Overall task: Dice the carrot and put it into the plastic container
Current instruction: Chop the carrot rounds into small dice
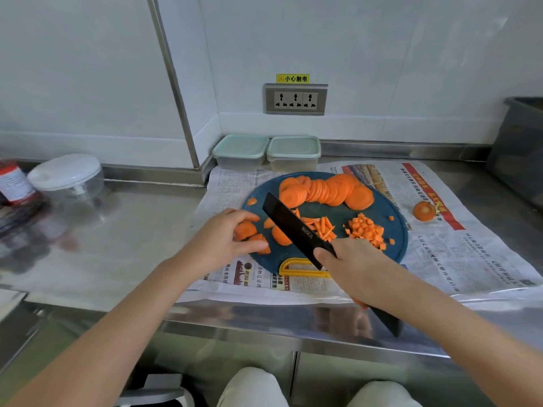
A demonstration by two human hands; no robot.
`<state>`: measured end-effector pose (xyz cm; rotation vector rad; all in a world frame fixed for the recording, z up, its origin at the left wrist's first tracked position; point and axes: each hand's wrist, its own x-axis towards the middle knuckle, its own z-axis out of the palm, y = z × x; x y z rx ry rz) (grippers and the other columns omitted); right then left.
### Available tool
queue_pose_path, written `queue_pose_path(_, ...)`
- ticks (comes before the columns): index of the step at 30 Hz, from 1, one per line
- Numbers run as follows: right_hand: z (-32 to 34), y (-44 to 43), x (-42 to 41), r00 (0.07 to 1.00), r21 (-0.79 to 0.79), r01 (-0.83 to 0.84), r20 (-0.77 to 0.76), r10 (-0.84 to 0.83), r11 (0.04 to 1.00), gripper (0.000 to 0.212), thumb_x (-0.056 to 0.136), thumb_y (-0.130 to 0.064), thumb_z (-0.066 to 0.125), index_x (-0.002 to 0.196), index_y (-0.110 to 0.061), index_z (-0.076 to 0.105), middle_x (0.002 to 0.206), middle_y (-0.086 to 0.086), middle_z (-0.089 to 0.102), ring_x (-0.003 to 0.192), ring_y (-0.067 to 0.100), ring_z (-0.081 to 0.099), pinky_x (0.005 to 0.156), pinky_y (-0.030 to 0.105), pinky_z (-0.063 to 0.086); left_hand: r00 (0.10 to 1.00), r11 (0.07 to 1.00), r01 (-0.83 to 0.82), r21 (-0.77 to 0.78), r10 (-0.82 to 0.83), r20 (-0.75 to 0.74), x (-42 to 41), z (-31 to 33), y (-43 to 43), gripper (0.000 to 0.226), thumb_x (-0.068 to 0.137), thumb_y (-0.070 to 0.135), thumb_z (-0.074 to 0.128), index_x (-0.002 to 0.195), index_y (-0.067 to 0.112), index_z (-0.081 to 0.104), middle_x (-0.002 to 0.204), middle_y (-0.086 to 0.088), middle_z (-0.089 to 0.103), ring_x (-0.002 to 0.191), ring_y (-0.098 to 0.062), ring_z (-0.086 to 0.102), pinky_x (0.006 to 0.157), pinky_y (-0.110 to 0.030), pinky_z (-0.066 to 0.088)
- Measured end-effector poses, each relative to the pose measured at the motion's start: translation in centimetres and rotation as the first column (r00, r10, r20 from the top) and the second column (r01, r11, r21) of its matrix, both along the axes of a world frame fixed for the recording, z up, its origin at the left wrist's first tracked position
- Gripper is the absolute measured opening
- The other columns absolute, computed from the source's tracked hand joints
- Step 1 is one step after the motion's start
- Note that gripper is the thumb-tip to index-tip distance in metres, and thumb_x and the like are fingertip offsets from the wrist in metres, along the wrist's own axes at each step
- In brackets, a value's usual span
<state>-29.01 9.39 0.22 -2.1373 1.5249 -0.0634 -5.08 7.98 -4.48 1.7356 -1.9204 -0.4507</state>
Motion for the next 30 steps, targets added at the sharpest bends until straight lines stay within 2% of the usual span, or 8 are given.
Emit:
queue_pose_path(2, 0.2, 0.1, 0.0, 1.0, -0.009, -0.014, -0.007, 0.014, 1.0, 0.035, 0.104, -0.033, 0.027, 0.084, -0.012, 0.047, 0.074, 0.001, 0.047, 0.076, 0.023, 0.052, 0.058, 0.027, 0.041, 0.998, 0.998, -0.048, -0.027, 0.046, -0.053, 0.4, 0.3, -0.2, 0.045, 0.086, 0.043, 0.062, 0.127, 0.026, 0.056, 0.116, 0.007, 0.054, 0.09, -0.006, 0.058, 0.076, -0.017, 0.043)
queue_pose_path(6, 0.4, 0.0, 0.1, 0.999, -0.028, -0.018, -0.04, 0.017, 0.999, 0.038, 0.105, -0.029, 0.027, 0.068, -0.024, 0.032, 0.078, 0.003, 0.047, 0.078, 0.025, 0.06, 0.066, 0.037, 0.049, 0.994, 0.993, -0.055, 0.105, 0.044, 0.101, 1.3, 1.1, -1.5, 0.041, 0.087, 0.027, 0.067, 0.127, 0.026, 0.057, 0.113, 0.007, 0.054, 0.09, -0.008, 0.056, 0.071, -0.017, 0.038)
queue_pose_path(11, -0.3, -0.6, -0.5, 0.999, 0.018, 0.03, 0.017, -0.03, 0.999, 0.043, 0.103, -0.038, 0.026, 0.084, -0.01, 0.052, 0.067, 0.0, 0.047, 0.056, 0.01, 0.042, 0.053, 0.022, 0.037, 0.995, 0.971, -0.091, 0.221, 0.079, 0.059, 1.4, 1.5, -2.7, 0.029, 0.078, 0.02, 0.077, 0.104, 0.018, 0.065, 0.093, 0.004, 0.066, 0.076, -0.004, 0.061, 0.067, -0.017, 0.045)
queue_pose_path(15, -0.2, -0.9, -0.3, 0.997, -0.013, 0.067, 0.027, -0.067, 0.998, 0.036, 0.103, -0.035, 0.033, 0.076, -0.017, 0.047, 0.07, 0.002, 0.048, 0.059, 0.013, 0.047, 0.053, 0.026, 0.042, 0.972, 0.946, -0.191, 0.263, 0.22, -0.085, 0.5, 2.5, -2.6, 0.012, 0.08, 0.025, 0.075, 0.078, 0.016, 0.068, 0.082, -0.006, 0.071, 0.07, -0.014, 0.066, 0.074, -0.029, 0.055)
queue_pose_path(18, 0.0, -0.7, -0.4, 0.997, -0.002, 0.067, 0.043, -0.067, 0.998, 0.036, 0.104, -0.031, 0.03, 0.072, -0.021, 0.04, 0.071, 0.002, 0.045, 0.064, 0.016, 0.048, 0.061, 0.033, 0.048, 0.966, 0.919, -0.216, 0.329, 0.251, -0.068, -0.8, 2.2, -2.4, 0.023, 0.081, 0.026, 0.072, 0.087, 0.004, 0.072, 0.084, -0.016, 0.072, 0.064, -0.015, 0.065, 0.073, -0.028, 0.054)
queue_pose_path(23, 0.1, -0.5, -0.7, 0.996, 0.005, 0.063, 0.066, -0.063, 0.998, 0.036, 0.104, -0.034, 0.031, 0.072, -0.019, 0.041, 0.07, 0.003, 0.047, 0.053, 0.012, 0.047, 0.047, 0.025, 0.042, 0.965, 0.905, -0.256, 0.339, 0.261, 0.033, -1.8, 2.5, -2.3, 0.036, 0.084, 0.035, 0.069, 0.098, 0.002, 0.069, 0.086, -0.016, 0.072, 0.071, -0.022, 0.067, 0.078, -0.032, 0.054)
queue_pose_path(27, 0.3, -0.2, -0.9, 0.991, 0.024, 0.077, 0.104, -0.079, 0.997, 0.034, 0.104, -0.029, 0.032, 0.071, -0.021, 0.038, 0.071, 0.003, 0.045, 0.057, 0.016, 0.049, 0.052, 0.032, 0.049, 0.967, 0.893, -0.253, 0.373, 0.227, 0.11, -1.8, 3.1, -2.7, 0.044, 0.081, 0.033, 0.074, 0.115, 0.008, 0.061, 0.098, -0.006, 0.066, 0.08, -0.018, 0.062, 0.073, -0.028, 0.054)
queue_pose_path(30, 0.2, -0.3, -1.4, 0.988, 0.026, 0.093, 0.12, -0.095, 0.995, 0.034, 0.103, -0.032, 0.036, 0.075, -0.015, 0.044, 0.068, 0.004, 0.048, 0.049, 0.014, 0.047, 0.042, 0.024, 0.041, 0.967, 0.868, -0.257, 0.424, 0.229, 0.116, -1.8, 3.3, -3.1, 0.046, 0.08, 0.035, 0.075, 0.113, 0.006, 0.062, 0.092, 0.004, 0.061, 0.079, -0.014, 0.06, 0.075, -0.028, 0.054)
